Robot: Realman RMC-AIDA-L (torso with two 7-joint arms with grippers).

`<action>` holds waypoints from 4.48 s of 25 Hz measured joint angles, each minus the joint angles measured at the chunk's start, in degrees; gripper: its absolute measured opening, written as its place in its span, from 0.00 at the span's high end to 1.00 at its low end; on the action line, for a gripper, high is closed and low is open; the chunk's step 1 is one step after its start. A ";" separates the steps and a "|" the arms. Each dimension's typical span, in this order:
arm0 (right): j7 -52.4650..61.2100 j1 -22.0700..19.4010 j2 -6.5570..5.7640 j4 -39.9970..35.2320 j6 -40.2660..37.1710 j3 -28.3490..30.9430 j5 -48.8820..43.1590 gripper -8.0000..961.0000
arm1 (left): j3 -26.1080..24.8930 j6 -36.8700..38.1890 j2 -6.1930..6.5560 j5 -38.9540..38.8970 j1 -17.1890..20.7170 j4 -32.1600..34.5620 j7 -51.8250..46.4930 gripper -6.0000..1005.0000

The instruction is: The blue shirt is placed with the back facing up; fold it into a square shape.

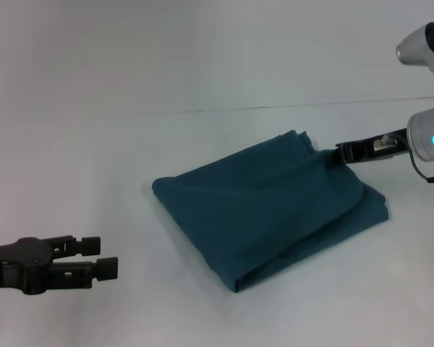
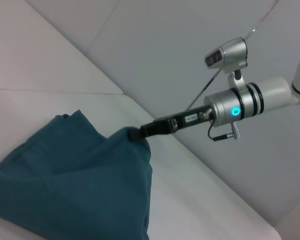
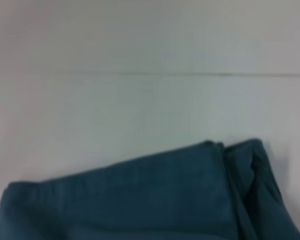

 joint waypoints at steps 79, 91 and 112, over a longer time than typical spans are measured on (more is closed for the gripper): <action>0.68 -8.67 2.36 -22.71 -4.17 -2.06 3.19 0.19 | 16.35 -39.65 -2.28 10.04 -24.85 -26.73 -48.68 0.09; 0.19 -8.97 2.50 -22.73 -4.18 -2.56 3.48 0.19 | 17.18 -43.25 -3.26 10.04 -27.60 -30.60 -49.09 0.13; -1.41 -9.07 2.67 -22.13 -3.61 -3.23 3.62 0.19 | 18.55 -44.75 -3.96 9.99 -28.30 -30.86 -49.39 0.49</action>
